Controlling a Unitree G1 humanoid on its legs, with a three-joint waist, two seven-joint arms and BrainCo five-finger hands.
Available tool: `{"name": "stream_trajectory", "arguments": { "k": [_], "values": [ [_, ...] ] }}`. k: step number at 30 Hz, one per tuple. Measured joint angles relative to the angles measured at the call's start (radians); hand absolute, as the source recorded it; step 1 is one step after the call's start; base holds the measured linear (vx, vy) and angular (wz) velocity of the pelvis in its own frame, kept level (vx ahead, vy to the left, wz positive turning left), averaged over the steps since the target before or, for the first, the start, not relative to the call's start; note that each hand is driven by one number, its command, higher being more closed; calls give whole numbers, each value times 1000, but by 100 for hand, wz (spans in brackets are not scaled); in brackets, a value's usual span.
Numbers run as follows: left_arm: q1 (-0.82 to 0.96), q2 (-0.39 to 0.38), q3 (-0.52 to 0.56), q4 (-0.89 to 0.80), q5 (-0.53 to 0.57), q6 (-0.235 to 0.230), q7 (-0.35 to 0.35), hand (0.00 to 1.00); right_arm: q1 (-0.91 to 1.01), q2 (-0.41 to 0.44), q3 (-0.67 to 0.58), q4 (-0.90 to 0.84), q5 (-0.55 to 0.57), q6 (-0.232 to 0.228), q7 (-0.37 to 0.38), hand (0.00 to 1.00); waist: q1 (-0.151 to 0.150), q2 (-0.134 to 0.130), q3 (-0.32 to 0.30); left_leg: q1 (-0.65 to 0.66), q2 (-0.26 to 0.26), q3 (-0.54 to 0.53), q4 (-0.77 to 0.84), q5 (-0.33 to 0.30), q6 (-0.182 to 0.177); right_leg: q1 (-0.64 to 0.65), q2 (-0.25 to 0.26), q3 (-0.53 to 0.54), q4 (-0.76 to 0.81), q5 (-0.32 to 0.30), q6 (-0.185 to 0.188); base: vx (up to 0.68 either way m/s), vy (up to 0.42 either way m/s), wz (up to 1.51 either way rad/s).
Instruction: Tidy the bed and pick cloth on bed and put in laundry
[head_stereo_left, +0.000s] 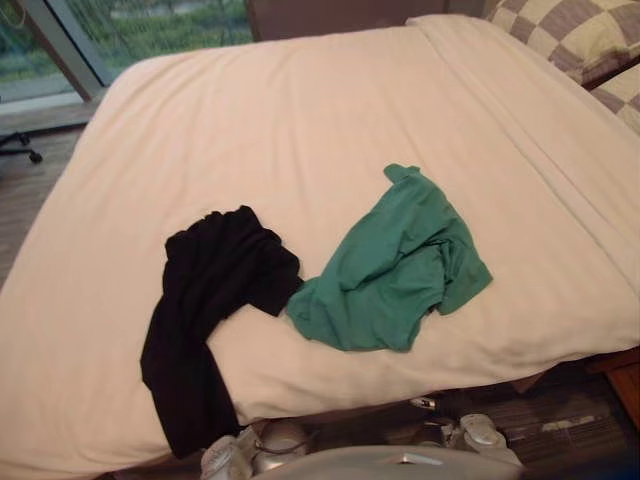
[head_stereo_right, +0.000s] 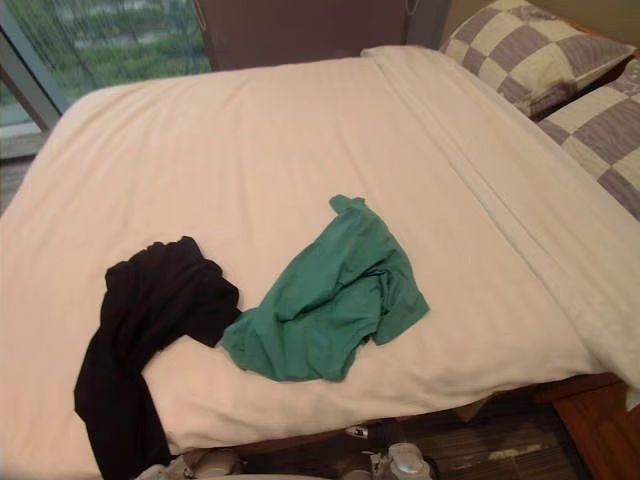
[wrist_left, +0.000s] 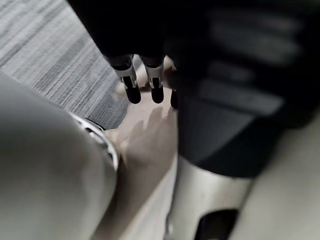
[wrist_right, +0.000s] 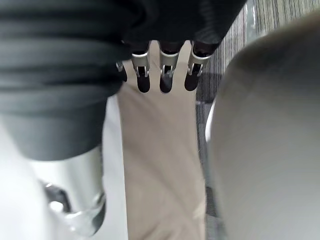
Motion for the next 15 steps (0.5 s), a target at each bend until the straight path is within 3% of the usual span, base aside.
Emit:
{"name": "stream_trajectory", "arguments": {
  "k": [2, 4, 5, 6, 7, 9, 11, 13, 15],
  "values": [
    [0, 13, -35, -1, 8, 8, 12, 0, -10, 4, 7, 50, -22, -11, 17, 0, 20, 0, -22, 0, 16, 40, -59, 14, 10, -2, 33, -28, -66, 72, -95, -105, 156, -47],
    [2, 33, -70, 9, 8, 14, 30, 0, -12, 6, 19, 61, -28, -32, 30, 0, 11, 0, -29, 29, 19, 43, -150, 66, 8, 0, 98, -61, -48, 61, -79, -55, 53, -11],
    [4, 54, -127, 28, 30, 19, 16, 0, -12, 1, 39, 57, -15, -52, 33, 0, -15, 11, -33, 46, 16, 13, -255, 133, 5, 31, 199, -47, -96, 6, -67, -15, 20, 38],
    [0, 59, -153, 38, 42, 20, -1, 0, -13, -2, 41, 56, -8, -57, 32, 0, -28, 16, -36, 47, 8, -7, -288, 156, 5, 40, 213, -42, -126, 8, -67, 26, 9, 68],
    [-3, 65, -178, 41, 55, 22, -25, 0, -16, -4, 42, 58, 5, -58, 33, 0, -36, 13, -40, 52, -4, -29, -326, 181, 6, 52, 217, -50, -151, 21, -57, 72, -22, 81],
    [-8, 56, -221, 40, 95, 12, -82, 0, -16, -15, 48, 74, 22, -56, 33, 0, -27, 34, -54, 80, -19, -67, -431, 267, 6, 69, 217, -100, -171, 30, -62, 108, -47, 68],
    [-6, 51, -247, 39, 120, 9, -96, 0, -19, -24, 50, 82, 24, -53, 28, 0, -28, 48, -61, 84, -30, -96, -464, 286, 9, 83, 212, -118, -160, 20, -57, 155, -34, 46],
    [-6, 56, -260, 39, 123, 7, -100, 0, -20, -23, 50, 83, 31, -50, 18, 0, -28, 46, -60, 84, -34, -110, -469, 289, 12, 85, 208, -127, -146, 9, -60, 114, -19, 37],
    [-10, 72, -262, 34, 141, -5, -100, 0, -23, -14, 50, 83, 54, -44, -1, 0, -28, 21, -43, 100, -45, -119, -476, 296, 14, 82, 187, -124, -81, -34, -67, 80, -20, 30]
  ]
}}
